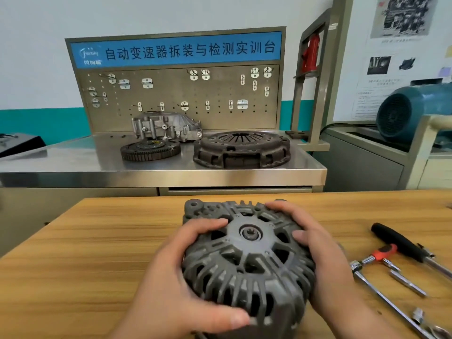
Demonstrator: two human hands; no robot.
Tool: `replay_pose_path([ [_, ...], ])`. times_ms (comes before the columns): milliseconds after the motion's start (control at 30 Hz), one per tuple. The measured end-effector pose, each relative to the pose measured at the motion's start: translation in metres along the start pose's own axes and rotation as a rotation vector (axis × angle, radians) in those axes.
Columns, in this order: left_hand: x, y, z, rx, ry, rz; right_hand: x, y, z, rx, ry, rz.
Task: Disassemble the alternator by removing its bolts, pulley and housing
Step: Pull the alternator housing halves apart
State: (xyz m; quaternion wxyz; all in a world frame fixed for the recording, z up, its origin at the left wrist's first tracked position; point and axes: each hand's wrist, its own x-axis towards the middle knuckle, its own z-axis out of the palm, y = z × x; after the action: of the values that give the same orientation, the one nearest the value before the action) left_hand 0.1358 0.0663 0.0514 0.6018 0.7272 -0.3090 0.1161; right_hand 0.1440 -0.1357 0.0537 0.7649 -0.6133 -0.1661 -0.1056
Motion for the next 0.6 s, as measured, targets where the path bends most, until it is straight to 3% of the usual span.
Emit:
replay_pose_path([
  [100, 0.008, 0.027, -0.003, 0.012, 0.091, 0.150, 0.022, -0.030, 0.014, -0.072, 0.036, -0.054],
  [200, 0.042, 0.065, -0.031, 0.096, 0.339, 0.273, 0.070, -0.096, 0.037, -0.219, 0.037, -0.210],
  [267, 0.062, 0.087, -0.045, 0.227, 0.380, 0.206, 0.076, -0.121, 0.047, -0.277, 0.088, -0.221],
  [400, 0.053, 0.080, -0.039, 0.230, 0.187, 0.034, 0.057, -0.102, 0.034, -0.442, -0.008, -0.066],
  [600, 0.039, 0.050, -0.032, -0.076, 0.301, -0.074, 0.039, -0.075, 0.027, -0.436, -0.148, 0.008],
])
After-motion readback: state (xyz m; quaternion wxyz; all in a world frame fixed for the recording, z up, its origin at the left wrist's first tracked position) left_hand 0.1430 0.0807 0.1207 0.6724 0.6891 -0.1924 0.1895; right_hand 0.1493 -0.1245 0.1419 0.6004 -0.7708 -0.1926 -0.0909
